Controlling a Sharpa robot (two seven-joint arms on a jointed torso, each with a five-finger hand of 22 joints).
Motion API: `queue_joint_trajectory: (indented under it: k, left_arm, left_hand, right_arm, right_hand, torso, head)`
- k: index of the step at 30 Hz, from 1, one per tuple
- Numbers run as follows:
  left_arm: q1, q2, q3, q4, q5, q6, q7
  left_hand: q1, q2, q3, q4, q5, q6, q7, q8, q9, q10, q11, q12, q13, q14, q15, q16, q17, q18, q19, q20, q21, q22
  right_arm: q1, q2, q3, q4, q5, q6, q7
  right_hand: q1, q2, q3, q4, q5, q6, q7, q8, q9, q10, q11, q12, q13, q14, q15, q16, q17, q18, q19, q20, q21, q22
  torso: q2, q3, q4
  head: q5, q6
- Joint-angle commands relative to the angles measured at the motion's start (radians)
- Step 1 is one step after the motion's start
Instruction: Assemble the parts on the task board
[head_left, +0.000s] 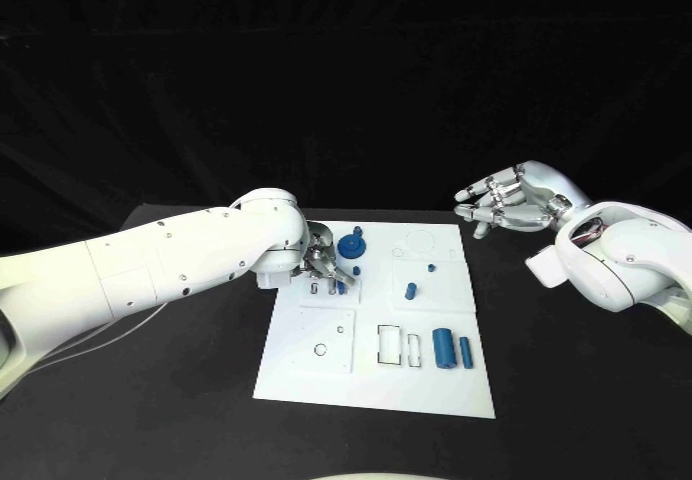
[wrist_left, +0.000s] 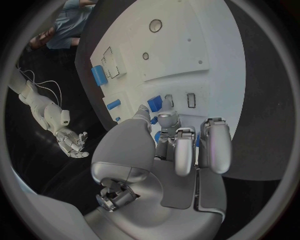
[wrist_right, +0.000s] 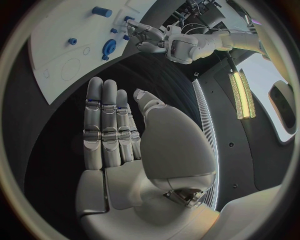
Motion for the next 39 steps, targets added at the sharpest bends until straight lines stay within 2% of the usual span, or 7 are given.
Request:
queue_joint_trajectory:
  k: [1, 7, 13, 19, 29, 34, 39]
  left_arm:
    - [0.0, 0.002, 0.0, 0.003, 0.02, 0.029, 0.003]
    - [0.0, 0.002, -0.001, 0.004, 0.024, 0.028, 0.004]
    - [0.0, 0.0, -0.001, 0.002, 0.047, 0.025, 0.004]
    - [0.0, 0.0, -0.001, 0.004, 0.059, 0.031, 0.003]
    - [0.0, -0.003, -0.001, 0.002, 0.078, 0.02, 0.003]
    - [0.0, -0.013, -0.001, 0.007, 0.112, -0.008, 0.008]
    - [-0.001, -0.036, -0.001, 0.025, 0.161, -0.091, 0.017]
  left_hand:
    - [0.002, -0.006, 0.01, 0.0, -0.003, -0.008, -0.001, 0.004, 0.003, -0.002, -0.004, 0.006, 0.001, 0.105, -0.01, 0.002, 0.263, -0.015, 0.003, -0.001, 0.004, 0.002]
    - [0.013, -0.002, 0.035, -0.002, -0.003, -0.012, -0.001, 0.007, 0.009, -0.002, -0.005, 0.006, 0.002, 0.105, -0.011, 0.002, 0.263, -0.015, 0.003, -0.001, 0.005, 0.004]
    - [0.086, 0.026, 0.118, -0.027, -0.003, -0.027, -0.005, 0.006, 0.019, -0.007, -0.009, 0.0, -0.001, 0.105, -0.014, 0.002, 0.263, -0.015, 0.002, -0.004, 0.006, 0.007]
    - [0.128, 0.015, 0.199, -0.038, -0.002, -0.038, -0.005, 0.0, 0.023, -0.016, -0.01, -0.013, -0.009, 0.105, -0.015, 0.002, 0.263, -0.015, 0.001, -0.006, 0.007, 0.008]
    - [0.141, -0.081, 0.54, -0.071, 0.0, -0.05, 0.003, -0.003, 0.043, -0.023, -0.009, -0.041, -0.026, 0.105, -0.011, 0.002, 0.263, -0.015, 0.0, -0.008, 0.007, 0.011]
    - [0.108, -0.141, 0.745, -0.152, -0.003, -0.056, 0.003, 0.017, 0.071, -0.017, -0.005, -0.052, -0.035, 0.105, -0.013, 0.002, 0.263, -0.015, -0.001, -0.004, 0.007, 0.012]
    - [0.046, -0.16, 0.858, -0.213, -0.003, -0.056, 0.004, 0.038, 0.096, 0.014, -0.006, -0.017, -0.004, 0.105, -0.013, 0.002, 0.263, -0.015, -0.001, -0.003, 0.007, 0.013]
  right_arm:
    - [0.0, 0.003, 0.001, -0.002, -0.009, 0.006, -0.006]
    - [0.0, 0.005, 0.001, -0.004, -0.009, 0.007, -0.007]
    - [-0.001, 0.006, 0.001, -0.004, 0.003, 0.015, -0.014]
    - [-0.001, 0.006, 0.001, -0.004, 0.014, 0.024, -0.02]
    - [-0.001, 0.005, 0.001, -0.004, 0.02, 0.035, -0.027]
    - [-0.001, 0.004, 0.001, -0.004, 0.02, 0.038, -0.031]
    - [-0.001, 0.003, 0.001, -0.006, 0.02, 0.04, -0.033]
  right_hand:
    - [-0.01, 0.002, -0.005, -0.001, 0.005, -0.009, 0.001, -0.005, 0.002, -0.006, -0.003, 0.005, 0.001, -0.008, 0.0, 0.001, 0.001, -0.004, -0.001, 0.004, -0.004, -0.002]
    - [-0.01, 0.002, -0.005, -0.001, 0.005, -0.01, 0.002, -0.005, 0.002, -0.008, -0.002, 0.004, 0.002, -0.01, 0.0, 0.0, 0.003, -0.004, -0.002, 0.005, -0.005, -0.002]
    - [-0.009, 0.003, -0.005, -0.002, 0.006, -0.011, 0.002, -0.005, 0.002, -0.01, -0.002, 0.004, 0.004, -0.013, 0.001, -0.001, 0.005, -0.004, -0.003, 0.005, -0.005, -0.003]
    - [-0.008, 0.004, -0.005, -0.003, 0.007, -0.013, 0.003, -0.006, 0.002, -0.013, -0.001, 0.003, 0.006, -0.015, 0.001, -0.002, 0.008, -0.004, -0.004, 0.006, -0.006, -0.004]
    - [0.008, 0.007, 0.0, -0.013, 0.009, -0.015, 0.003, -0.006, 0.003, -0.018, -0.001, 0.003, 0.012, -0.02, 0.001, -0.003, 0.016, -0.004, -0.006, 0.006, -0.007, -0.006]
    - [0.005, 0.007, -0.001, -0.012, 0.012, -0.016, 0.004, -0.006, 0.003, -0.019, 0.0, 0.004, 0.014, -0.021, 0.002, -0.003, 0.018, -0.004, -0.006, 0.006, -0.008, -0.006]
    - [0.003, 0.006, -0.002, -0.012, 0.014, -0.016, 0.005, -0.006, 0.003, -0.02, 0.0, 0.004, 0.015, -0.021, 0.002, -0.004, 0.02, -0.004, -0.006, 0.007, -0.008, -0.007]
  torso:
    - [0.0, 0.0001, -0.0004]
    - [0.001, 0.0002, -0.0001]
    - [0.001, 0.0004, -0.0002]
    - [0.001, 0.0003, -0.0004]
    - [0.0, 0.0007, 0.0003]
    - [0.0, 0.001, 0.0001]
    - [0.0, 0.0008, 0.0016]
  head:
    - [-0.001, 0.003]
    - [-0.001, 0.004]
    - [-0.001, -0.001]
    - [0.001, -0.004]
    - [0.002, -0.005]
    - [0.002, -0.004]
    - [0.003, -0.002]
